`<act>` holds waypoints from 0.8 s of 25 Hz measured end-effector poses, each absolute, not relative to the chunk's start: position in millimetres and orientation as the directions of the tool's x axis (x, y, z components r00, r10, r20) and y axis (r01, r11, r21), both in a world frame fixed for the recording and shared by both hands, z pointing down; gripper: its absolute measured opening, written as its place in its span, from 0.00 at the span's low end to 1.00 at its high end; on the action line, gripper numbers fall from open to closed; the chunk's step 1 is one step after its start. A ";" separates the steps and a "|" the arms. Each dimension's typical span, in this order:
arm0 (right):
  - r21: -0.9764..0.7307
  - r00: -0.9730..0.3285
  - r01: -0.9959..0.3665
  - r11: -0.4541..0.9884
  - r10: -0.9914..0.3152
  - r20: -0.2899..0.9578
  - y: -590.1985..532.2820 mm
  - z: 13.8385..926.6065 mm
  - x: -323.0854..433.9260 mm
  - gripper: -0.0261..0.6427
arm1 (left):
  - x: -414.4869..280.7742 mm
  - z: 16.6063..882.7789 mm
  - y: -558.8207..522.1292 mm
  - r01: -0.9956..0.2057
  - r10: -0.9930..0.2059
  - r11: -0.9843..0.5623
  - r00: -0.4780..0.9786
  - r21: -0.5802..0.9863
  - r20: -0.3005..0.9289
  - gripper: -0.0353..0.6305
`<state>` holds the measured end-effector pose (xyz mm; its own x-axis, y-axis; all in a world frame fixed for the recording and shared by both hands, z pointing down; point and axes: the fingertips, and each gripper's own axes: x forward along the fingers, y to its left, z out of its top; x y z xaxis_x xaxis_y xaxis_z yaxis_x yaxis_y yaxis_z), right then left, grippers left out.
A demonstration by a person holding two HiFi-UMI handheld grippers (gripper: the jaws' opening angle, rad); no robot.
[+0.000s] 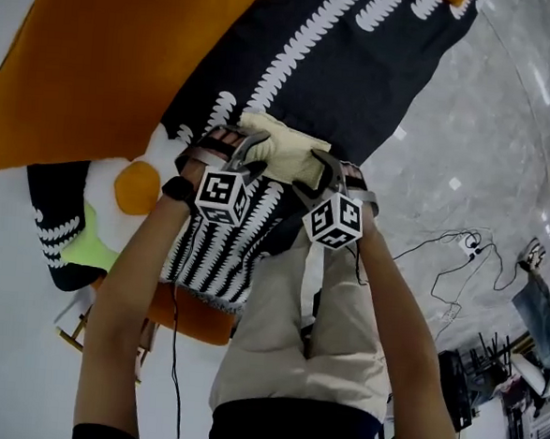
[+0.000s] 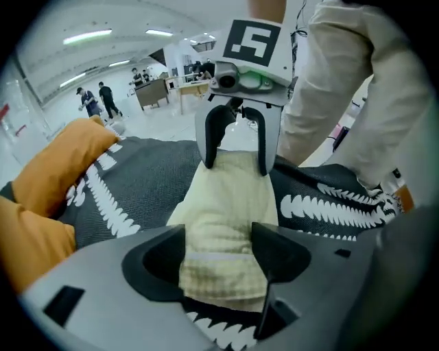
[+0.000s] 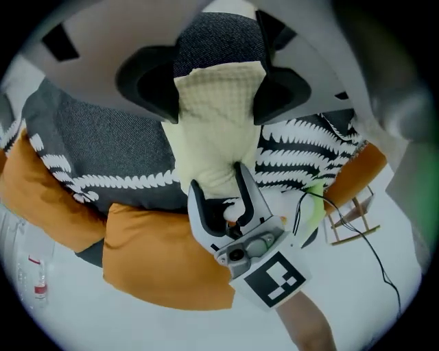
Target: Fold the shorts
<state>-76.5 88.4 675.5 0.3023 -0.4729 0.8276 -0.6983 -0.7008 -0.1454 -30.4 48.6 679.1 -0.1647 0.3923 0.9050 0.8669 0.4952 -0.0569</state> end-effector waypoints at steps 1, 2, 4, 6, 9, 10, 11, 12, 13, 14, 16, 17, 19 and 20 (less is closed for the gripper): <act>-0.145 0.306 -0.694 -0.705 -0.471 0.828 89.1 680.9 -74.7 0.58 | -27.3 683.0 47.9 0.864 0.387 0.501 -0.173 -0.049 0.906 0.52; -0.154 0.305 -0.683 -0.714 -0.470 0.828 88.4 687.2 -76.5 0.58 | -28.8 687.4 46.7 0.856 0.381 0.515 -0.187 -0.040 0.905 0.53; -0.181 0.298 -0.646 -0.741 -0.464 0.834 87.7 703.7 -89.2 0.56 | -41.2 701.6 46.7 0.839 0.369 0.544 -0.224 -0.014 0.902 0.53; -0.181 0.300 -0.621 -0.763 -0.444 0.844 89.2 721.3 -100.9 0.56 | -52.0 718.0 50.4 0.835 0.355 0.549 -0.257 0.022 0.899 0.53; -0.170 0.291 -0.621 -0.765 -0.426 0.856 84.9 744.0 -101.5 0.57 | -53.4 738.6 50.0 0.861 0.352 0.503 -0.281 0.072 0.893 0.53; -0.173 0.288 -0.624 -0.762 -0.431 0.856 83.7 748.0 -98.8 0.57 | -51.1 742.7 49.4 0.874 0.358 0.480 -0.278 0.079 0.892 0.53; -0.177 0.286 -0.626 -0.759 -0.435 0.854 84.4 749.5 -95.2 0.57 | -47.7 744.4 50.6 0.884 0.361 0.460 -0.271 0.082 0.892 0.53; -0.179 0.284 -0.627 -0.758 -0.437 0.854 87.1 748.3 -91.3 0.57 | -43.9 743.1 53.7 0.890 0.360 0.450 -0.261 0.079 0.896 0.53; -0.176 0.278 -0.631 -0.756 -0.431 0.858 90.8 743.7 -88.4 0.57 | -40.8 738.2 57.7 0.890 0.354 0.450 -0.250 0.070 0.901 0.53; -0.166 0.267 -0.639 -0.751 -0.419 0.868 94.7 735.0 -87.5 0.57 | -39.0 728.7 61.7 0.886 0.351 0.460 -0.236 0.053 0.906 0.53; -0.119 0.254 -0.671 -0.732 -0.378 0.890 101.5 702.6 -91.6 0.58 | -37.7 692.9 69.7 0.892 0.399 0.451 -0.187 -0.015 0.898 0.55; -0.091 0.264 -0.683 -0.725 -0.361 0.895 104.0 678.1 -97.5 0.60 | -37.5 665.5 74.2 0.915 0.461 0.400 -0.154 -0.050 0.874 0.55; -0.066 0.310 -0.672 -0.738 -0.361 0.880 105.3 614.9 -119.0 0.58 | -36.9 598.5 74.6 0.974 0.588 0.212 -0.062 -0.080 0.807 0.52; -0.070 0.336 -0.652 -0.755 -0.371 0.866 104.7 579.2 -131.9 0.58 | -35.8 561.5 67.1 0.990 0.625 0.111 0.002 -0.092 0.780 0.52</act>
<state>-131.9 104.7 579.2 0.3358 -0.3712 0.8657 -0.6525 -0.7545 -0.0704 -35.8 67.1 561.5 0.0023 0.6254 0.7803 0.9896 0.1105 -0.0916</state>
